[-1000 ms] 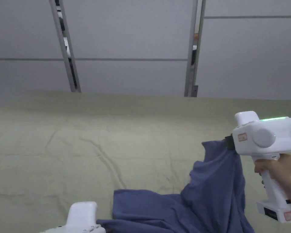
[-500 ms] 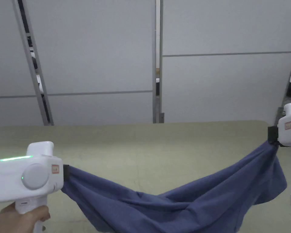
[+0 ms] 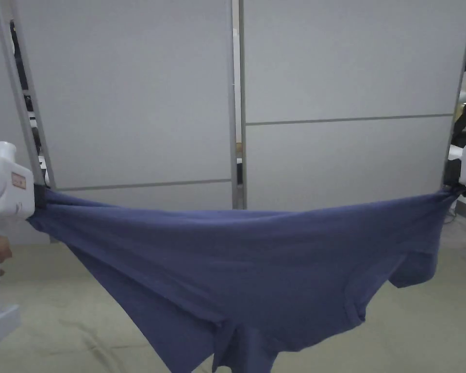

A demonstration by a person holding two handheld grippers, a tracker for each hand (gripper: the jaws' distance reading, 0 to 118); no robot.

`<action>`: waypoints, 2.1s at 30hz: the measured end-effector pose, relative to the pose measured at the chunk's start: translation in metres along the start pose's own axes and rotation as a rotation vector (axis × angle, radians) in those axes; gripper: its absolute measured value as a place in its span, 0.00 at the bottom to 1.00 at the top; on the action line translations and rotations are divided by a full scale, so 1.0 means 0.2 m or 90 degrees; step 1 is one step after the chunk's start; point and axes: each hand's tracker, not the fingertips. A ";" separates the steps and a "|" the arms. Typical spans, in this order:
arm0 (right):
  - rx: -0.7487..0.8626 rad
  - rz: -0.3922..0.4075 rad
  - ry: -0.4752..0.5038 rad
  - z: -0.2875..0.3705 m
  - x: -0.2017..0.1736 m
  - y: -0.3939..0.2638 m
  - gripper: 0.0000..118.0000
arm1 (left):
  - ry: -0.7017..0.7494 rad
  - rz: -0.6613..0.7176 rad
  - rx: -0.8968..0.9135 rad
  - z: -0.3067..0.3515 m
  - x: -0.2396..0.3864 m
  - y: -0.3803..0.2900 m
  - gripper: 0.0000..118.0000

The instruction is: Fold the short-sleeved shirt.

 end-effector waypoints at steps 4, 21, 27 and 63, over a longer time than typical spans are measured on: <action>0.022 -0.029 0.024 -0.08 -0.09 0.15 0.02 | 0.017 0.017 0.028 -0.08 -0.05 0.17 0.07; -0.158 0.019 0.019 -0.57 -0.15 -0.75 0.02 | 0.066 0.003 -0.167 -0.51 -0.15 -0.84 0.07; -0.271 0.007 0.000 -0.49 0.01 -1.38 0.02 | 0.062 0.010 -0.272 -0.39 -0.19 -1.35 0.07; -0.240 -0.010 0.003 0.48 0.32 -2.11 0.00 | -0.113 -0.058 -0.299 0.50 0.08 -2.00 0.03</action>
